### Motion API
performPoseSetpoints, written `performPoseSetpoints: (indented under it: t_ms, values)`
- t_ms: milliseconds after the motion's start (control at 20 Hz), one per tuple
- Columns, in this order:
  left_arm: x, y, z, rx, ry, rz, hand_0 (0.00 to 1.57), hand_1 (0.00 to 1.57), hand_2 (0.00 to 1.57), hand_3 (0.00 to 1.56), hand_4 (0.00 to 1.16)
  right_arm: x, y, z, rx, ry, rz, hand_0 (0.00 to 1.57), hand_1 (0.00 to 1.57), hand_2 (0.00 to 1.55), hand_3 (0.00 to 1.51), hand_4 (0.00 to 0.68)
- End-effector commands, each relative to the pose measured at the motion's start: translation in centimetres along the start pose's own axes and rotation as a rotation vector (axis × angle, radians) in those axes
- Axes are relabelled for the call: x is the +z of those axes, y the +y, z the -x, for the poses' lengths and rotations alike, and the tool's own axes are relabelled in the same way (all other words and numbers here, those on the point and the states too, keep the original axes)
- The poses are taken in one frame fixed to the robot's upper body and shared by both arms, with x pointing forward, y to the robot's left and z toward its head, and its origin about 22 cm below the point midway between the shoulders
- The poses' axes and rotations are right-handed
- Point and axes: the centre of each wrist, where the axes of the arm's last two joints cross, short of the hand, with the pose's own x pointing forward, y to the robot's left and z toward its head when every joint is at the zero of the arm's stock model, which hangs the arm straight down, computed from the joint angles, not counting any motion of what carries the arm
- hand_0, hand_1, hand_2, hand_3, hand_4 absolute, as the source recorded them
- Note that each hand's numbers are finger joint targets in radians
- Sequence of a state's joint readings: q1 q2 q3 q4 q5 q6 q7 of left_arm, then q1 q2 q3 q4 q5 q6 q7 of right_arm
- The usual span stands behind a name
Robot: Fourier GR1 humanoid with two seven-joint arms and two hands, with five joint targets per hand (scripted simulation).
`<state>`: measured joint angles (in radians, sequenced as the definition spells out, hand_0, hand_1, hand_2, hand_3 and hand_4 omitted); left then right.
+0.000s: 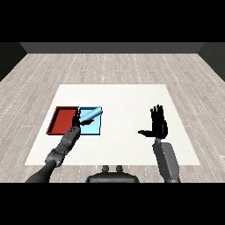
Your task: Pick the blue can and put it in the blue box
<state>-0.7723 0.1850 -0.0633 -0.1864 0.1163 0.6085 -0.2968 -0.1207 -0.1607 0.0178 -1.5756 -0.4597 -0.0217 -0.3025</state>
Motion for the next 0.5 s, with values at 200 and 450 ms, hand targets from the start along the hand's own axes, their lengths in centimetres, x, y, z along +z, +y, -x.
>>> performPoseSetpoints:
  t_ms: [200, 450]
  values:
    - [0.3, -0.1, -4.1, 0.295, -0.506, 0.035, 0.0, 0.0, 0.0, 0.0, 0.0, 1.5, 0.3, 0.1, -0.02, 0.007, 0.003, 0.0, 0.0, 0.0, 0.0, 0.0]
    - [3.0, 0.6, -2.7, 0.442, -0.667, 0.131, 0.0, 0.0, 0.0, 0.0, 0.0, -0.2, -0.2, -1.1, 0.067, 0.032, -0.037, 0.0, 0.0, 0.0, 0.0, 0.0]
